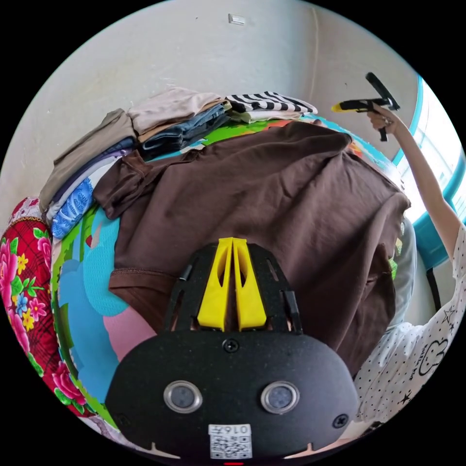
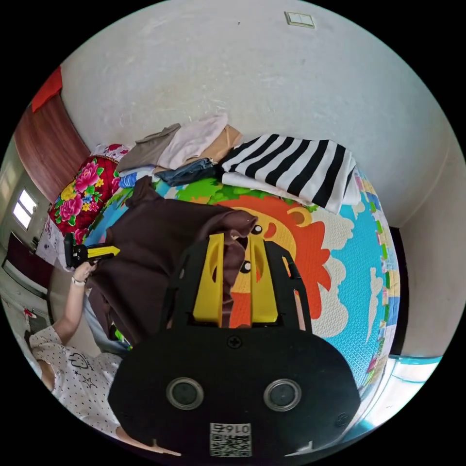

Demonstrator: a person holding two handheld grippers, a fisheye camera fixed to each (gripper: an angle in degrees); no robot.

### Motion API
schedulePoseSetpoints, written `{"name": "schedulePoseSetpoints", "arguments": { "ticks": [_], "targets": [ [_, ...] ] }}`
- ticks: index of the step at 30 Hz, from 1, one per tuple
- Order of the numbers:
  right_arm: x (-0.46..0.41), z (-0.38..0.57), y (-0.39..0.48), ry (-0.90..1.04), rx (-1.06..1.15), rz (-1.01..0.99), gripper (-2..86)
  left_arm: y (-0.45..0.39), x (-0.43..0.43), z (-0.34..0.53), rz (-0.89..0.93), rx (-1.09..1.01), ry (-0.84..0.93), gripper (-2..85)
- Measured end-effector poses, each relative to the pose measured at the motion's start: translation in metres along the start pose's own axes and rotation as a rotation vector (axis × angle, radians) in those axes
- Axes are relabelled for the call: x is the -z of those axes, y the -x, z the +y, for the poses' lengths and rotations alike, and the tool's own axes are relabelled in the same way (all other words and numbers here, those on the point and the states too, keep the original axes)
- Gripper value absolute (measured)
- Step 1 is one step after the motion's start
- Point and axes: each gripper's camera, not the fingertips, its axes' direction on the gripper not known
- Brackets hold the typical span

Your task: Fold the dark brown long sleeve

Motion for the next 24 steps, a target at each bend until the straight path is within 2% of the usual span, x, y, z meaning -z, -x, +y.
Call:
{"name": "schedulePoseSetpoints", "arguments": {
  "ticks": [5, 8, 10, 12, 15, 18, 22, 24],
  "targets": [
    [-0.055, -0.048, -0.022, 0.138, 0.011, -0.092, 9.1, -0.019, -0.016, -0.022, -0.091, -0.004, 0.017, -0.7],
    [-0.067, -0.034, -0.027, 0.086, 0.056, -0.125, 9.3, -0.044, -0.006, -0.077, -0.142, -0.059, -0.083, -0.3],
    [-0.066, -0.023, -0.034, 0.006, 0.082, -0.152, 9.5, -0.065, -0.006, -0.133, -0.093, -0.127, -0.156, 0.1],
    [-0.069, -0.024, -0.048, 0.005, 0.038, -0.169, 9.7, -0.092, -0.031, -0.224, 0.046, -0.189, -0.179, 1.2],
    [-0.079, -0.02, -0.061, 0.023, 0.081, -0.276, 9.8, -0.124, -0.1, -0.337, 0.156, -0.217, -0.088, 2.3],
    [-0.09, -0.022, -0.075, 0.021, 0.069, -0.363, 9.0, -0.15, -0.182, -0.414, 0.169, -0.204, 0.043, 0.5],
    [-0.108, -0.037, -0.072, 0.109, 0.066, -0.297, 4.0, -0.174, -0.255, -0.451, 0.223, -0.216, 0.137, -0.6],
    [-0.113, -0.043, -0.066, 0.129, 0.086, -0.263, 2.2, -0.178, -0.272, -0.459, 0.201, -0.219, 0.109, -0.9]
  ]
}}
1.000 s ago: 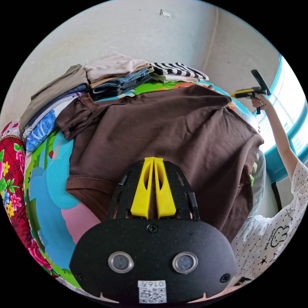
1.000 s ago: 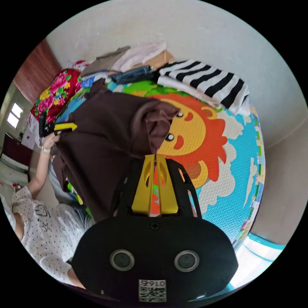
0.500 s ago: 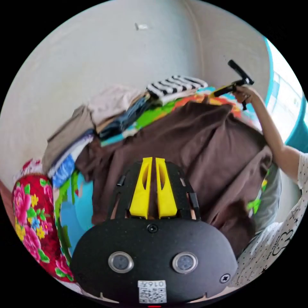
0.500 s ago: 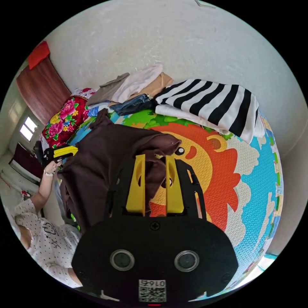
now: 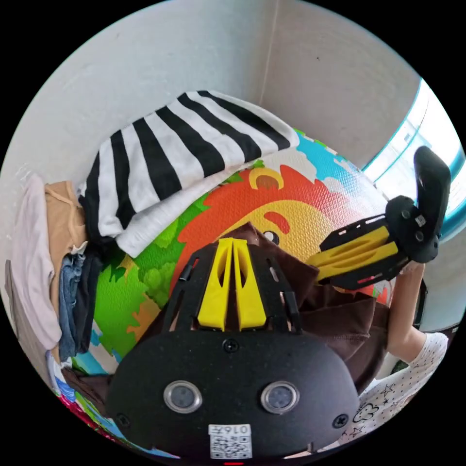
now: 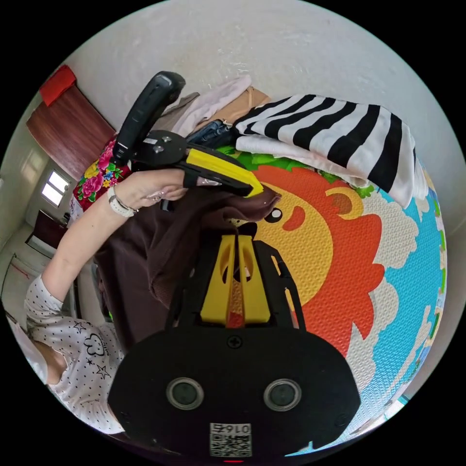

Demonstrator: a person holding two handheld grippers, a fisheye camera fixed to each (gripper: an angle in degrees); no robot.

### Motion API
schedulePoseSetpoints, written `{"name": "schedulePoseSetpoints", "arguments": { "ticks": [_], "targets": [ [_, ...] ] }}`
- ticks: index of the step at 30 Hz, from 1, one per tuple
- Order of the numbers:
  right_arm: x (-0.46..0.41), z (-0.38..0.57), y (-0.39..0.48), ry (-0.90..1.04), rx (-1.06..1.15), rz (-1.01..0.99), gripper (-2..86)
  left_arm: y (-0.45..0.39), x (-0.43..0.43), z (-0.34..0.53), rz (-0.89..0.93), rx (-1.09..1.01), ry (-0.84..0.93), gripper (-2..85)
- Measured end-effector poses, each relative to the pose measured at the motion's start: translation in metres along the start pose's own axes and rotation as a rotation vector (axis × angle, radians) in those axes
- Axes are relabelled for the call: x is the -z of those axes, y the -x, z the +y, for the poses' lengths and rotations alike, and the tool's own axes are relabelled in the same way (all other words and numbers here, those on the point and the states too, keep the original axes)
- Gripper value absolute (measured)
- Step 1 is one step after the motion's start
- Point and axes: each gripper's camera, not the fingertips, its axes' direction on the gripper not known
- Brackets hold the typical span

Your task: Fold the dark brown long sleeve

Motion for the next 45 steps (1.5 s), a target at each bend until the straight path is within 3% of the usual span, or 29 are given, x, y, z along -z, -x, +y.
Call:
{"name": "schedulePoseSetpoints", "arguments": {
  "ticks": [2, 4, 6, 8, 13, 18, 21, 25, 36, 41, 45],
  "targets": [
    [-0.006, -0.007, 0.007, 0.009, 0.015, 0.074, 1.0, 0.01, 0.002, -0.004, -0.057, 0.049, -0.029, -0.9],
    [-0.006, -0.012, 0.01, -0.017, -0.003, 0.124, 0.6, 0.026, 0.022, 0.001, -0.075, 0.117, -0.17, -0.9],
    [-0.003, -0.014, 0.01, -0.066, -0.027, 0.152, 0.3, 0.058, 0.054, 0.018, 0.002, 0.254, -0.387, -0.9],
    [0.001, -0.015, 0.008, -0.071, -0.056, 0.144, 0.2, 0.081, 0.059, 0.027, 0.092, 0.334, -0.43, -0.8],
    [-0.014, -0.013, 0.018, 0.094, 0.022, 0.221, 0.1, 0.084, 0.016, 0.005, 0.27, 0.233, -0.233, 1.8],
    [-0.009, -0.008, 0.018, 0.109, 0.064, 0.182, 0.0, 0.021, -0.05, -0.047, 0.091, 0.042, -0.022, 7.1],
    [-0.007, -0.008, 0.009, 0.097, 0.041, 0.147, 0.1, -0.011, -0.091, -0.064, -0.019, -0.065, 0.105, 4.9],
    [-0.003, -0.006, 0.005, 0.074, 0.027, 0.146, 0.1, -0.015, -0.088, -0.068, -0.18, -0.098, 0.068, -0.4],
    [0.026, 0.009, -0.011, -0.037, -0.067, 0.191, 1.9, 0.083, -0.02, -0.049, 0.303, 0.203, -0.273, -0.9],
    [0.059, 0.026, -0.006, -0.233, 0.081, -0.133, 9.1, 0.094, -0.034, -0.045, 0.367, 0.254, -0.302, -0.9],
    [0.039, 0.018, -0.001, -0.103, 0.059, -0.034, 8.1, 0.084, -0.05, -0.053, 0.352, 0.241, -0.285, -0.5]
  ]
}}
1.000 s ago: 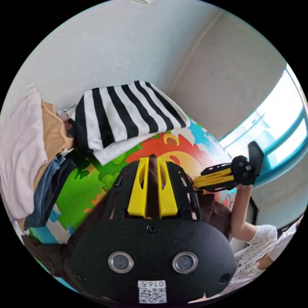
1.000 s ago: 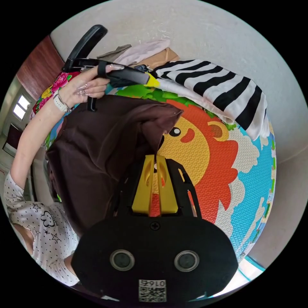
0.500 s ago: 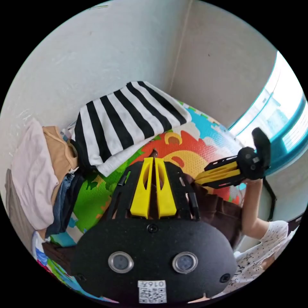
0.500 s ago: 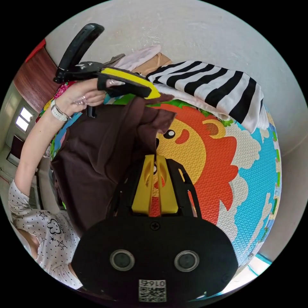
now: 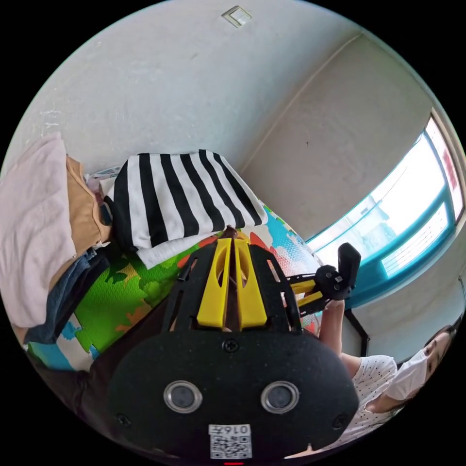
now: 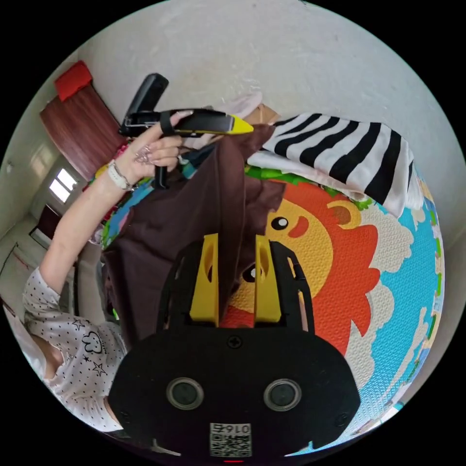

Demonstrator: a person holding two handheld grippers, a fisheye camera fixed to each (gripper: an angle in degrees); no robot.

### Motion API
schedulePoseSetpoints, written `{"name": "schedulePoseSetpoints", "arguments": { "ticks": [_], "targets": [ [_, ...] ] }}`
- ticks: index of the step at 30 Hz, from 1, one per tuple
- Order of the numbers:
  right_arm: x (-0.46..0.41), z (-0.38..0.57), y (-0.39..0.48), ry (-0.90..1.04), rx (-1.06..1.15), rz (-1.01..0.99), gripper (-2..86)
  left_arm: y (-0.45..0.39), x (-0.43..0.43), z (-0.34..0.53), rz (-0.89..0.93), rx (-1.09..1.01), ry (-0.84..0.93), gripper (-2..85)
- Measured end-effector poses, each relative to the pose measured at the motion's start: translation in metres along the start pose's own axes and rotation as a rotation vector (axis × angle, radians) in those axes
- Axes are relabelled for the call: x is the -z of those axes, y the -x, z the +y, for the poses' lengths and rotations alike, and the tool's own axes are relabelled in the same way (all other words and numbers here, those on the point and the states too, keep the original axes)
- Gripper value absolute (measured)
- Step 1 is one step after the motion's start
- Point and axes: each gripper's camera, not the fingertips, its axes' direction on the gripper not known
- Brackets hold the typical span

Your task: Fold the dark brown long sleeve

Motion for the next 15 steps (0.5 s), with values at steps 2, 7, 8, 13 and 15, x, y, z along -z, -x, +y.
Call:
{"name": "schedulePoseSetpoints", "arguments": {
  "ticks": [2, 7, 8, 13, 15],
  "targets": [
    [-0.019, -0.002, 0.002, 0.119, 0.021, 0.033, 2.1, -0.002, -0.011, -0.001, -0.025, 0.007, 0.01, 0.1],
    [0.005, 0.014, -0.005, 0.079, 0.026, 0.057, 0.2, -0.009, -0.031, 0.0, -0.126, -0.008, 0.05, 5.3],
    [0.016, 0.02, -0.013, 0.043, 0.014, 0.008, 0.1, -0.009, -0.033, 0.001, -0.163, -0.008, 0.062, 5.7],
    [0.044, 0.048, -0.019, 0.024, 0.058, -0.014, 0.0, -0.014, -0.051, 0.008, -0.311, -0.048, 0.145, 5.9],
    [0.05, 0.056, -0.015, 0.024, 0.105, -0.032, 0.0, -0.02, -0.067, 0.012, -0.36, -0.083, 0.204, 5.9]
  ]
}}
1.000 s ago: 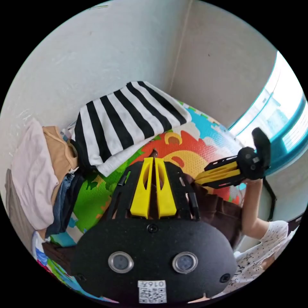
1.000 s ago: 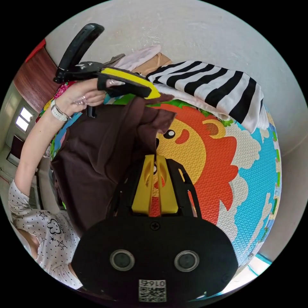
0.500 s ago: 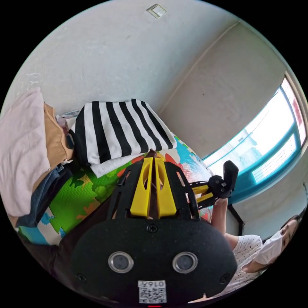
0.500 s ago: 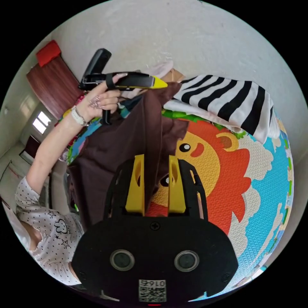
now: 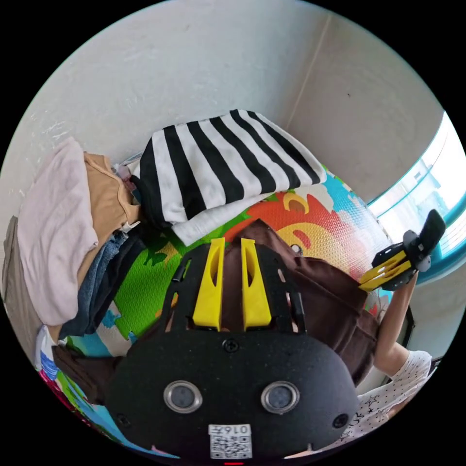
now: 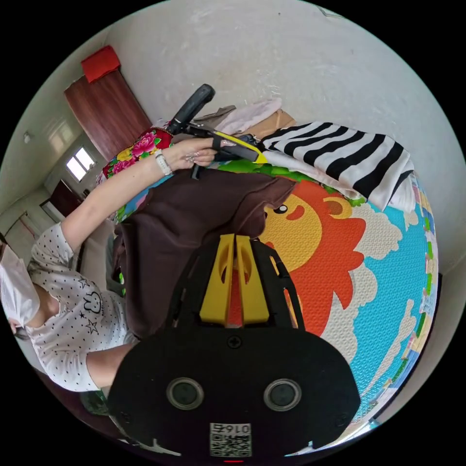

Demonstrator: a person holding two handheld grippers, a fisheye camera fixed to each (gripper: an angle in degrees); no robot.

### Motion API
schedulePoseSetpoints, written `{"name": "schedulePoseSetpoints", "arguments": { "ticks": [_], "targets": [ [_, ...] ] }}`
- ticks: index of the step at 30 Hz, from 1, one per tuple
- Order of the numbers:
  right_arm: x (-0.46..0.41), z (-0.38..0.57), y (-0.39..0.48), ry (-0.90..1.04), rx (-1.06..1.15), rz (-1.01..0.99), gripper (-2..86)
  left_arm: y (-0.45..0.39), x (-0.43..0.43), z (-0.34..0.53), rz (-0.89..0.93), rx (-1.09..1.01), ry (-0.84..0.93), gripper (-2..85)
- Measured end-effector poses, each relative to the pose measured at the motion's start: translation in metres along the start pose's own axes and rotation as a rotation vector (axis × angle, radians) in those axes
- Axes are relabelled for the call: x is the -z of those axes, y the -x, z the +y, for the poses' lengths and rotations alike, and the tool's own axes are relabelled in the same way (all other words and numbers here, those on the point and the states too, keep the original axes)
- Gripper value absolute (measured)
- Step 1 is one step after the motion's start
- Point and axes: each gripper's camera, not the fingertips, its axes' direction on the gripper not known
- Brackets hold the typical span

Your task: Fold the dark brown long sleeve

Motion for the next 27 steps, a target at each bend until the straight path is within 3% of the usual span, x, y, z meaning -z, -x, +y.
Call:
{"name": "schedulePoseSetpoints", "arguments": {
  "ticks": [4, 9, 18, 19, 22, 27],
  "targets": [
    [0.002, 0.01, 0.011, 0.016, 0.088, 0.012, 0.3, -0.022, -0.017, -0.003, -0.027, -0.062, 0.041, 7.2],
    [0.021, 0.02, -0.01, -0.102, -0.028, -0.001, 0.6, -0.059, -0.025, -0.01, -0.092, -0.196, 0.048, 9.9],
    [0.028, 0.029, -0.016, -0.175, -0.05, -0.014, 0.0, -0.098, 0.001, 0.011, -0.04, -0.351, 0.052, 1.5],
    [0.026, 0.028, -0.017, -0.166, -0.055, -0.008, 0.0, -0.102, 0.004, 0.012, -0.056, -0.363, 0.057, 1.1],
    [0.02, 0.027, -0.018, -0.147, -0.071, 0.004, 0.0, -0.111, 0.019, 0.016, -0.393, -0.321, 0.054, 0.2],
    [0.018, 0.027, -0.019, -0.162, -0.109, 0.016, 0.0, -0.11, 0.064, 0.028, -0.378, -0.242, -0.103, 2.2]
  ]
}}
